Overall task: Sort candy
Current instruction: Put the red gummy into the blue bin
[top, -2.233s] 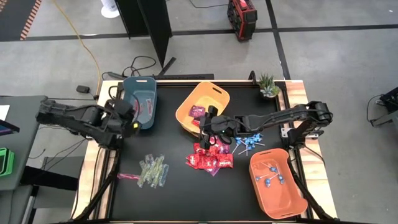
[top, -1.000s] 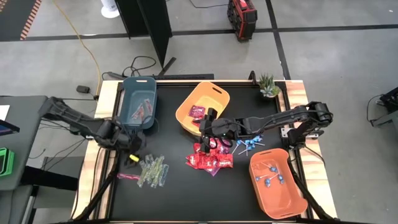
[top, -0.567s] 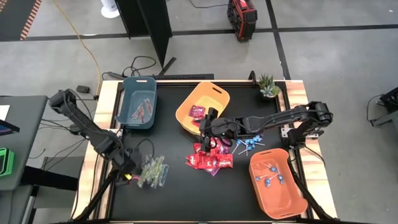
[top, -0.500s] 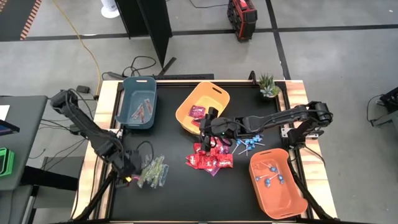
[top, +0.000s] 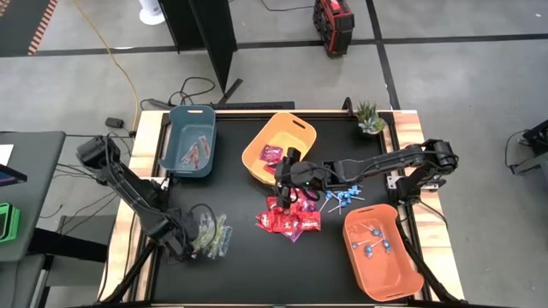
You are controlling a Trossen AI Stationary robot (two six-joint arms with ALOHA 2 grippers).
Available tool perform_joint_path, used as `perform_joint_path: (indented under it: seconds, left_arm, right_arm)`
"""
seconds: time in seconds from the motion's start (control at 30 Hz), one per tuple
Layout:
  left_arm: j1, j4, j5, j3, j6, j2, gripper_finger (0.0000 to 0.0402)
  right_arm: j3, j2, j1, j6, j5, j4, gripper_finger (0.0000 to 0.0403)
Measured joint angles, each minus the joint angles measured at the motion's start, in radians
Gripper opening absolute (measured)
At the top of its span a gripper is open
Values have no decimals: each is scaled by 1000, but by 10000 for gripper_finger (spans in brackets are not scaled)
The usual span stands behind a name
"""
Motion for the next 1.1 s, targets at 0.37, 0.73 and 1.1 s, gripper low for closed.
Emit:
perform_joint_path:
  seconds: [0.37, 0.73, 1.1]
  left_arm:
    - [1, -66, -16, 67, 78, -39, 17]
    - [0, -187, -30, 235, 110, -238, 8]
    - [0, -105, -261, 343, 441, -483, 6]
  right_arm:
    - [0, 0, 0, 0, 0, 2, 291]
    - [0, 0, 0, 0, 0, -2, 291]
    - [0, 0, 0, 0, 0, -2, 291]
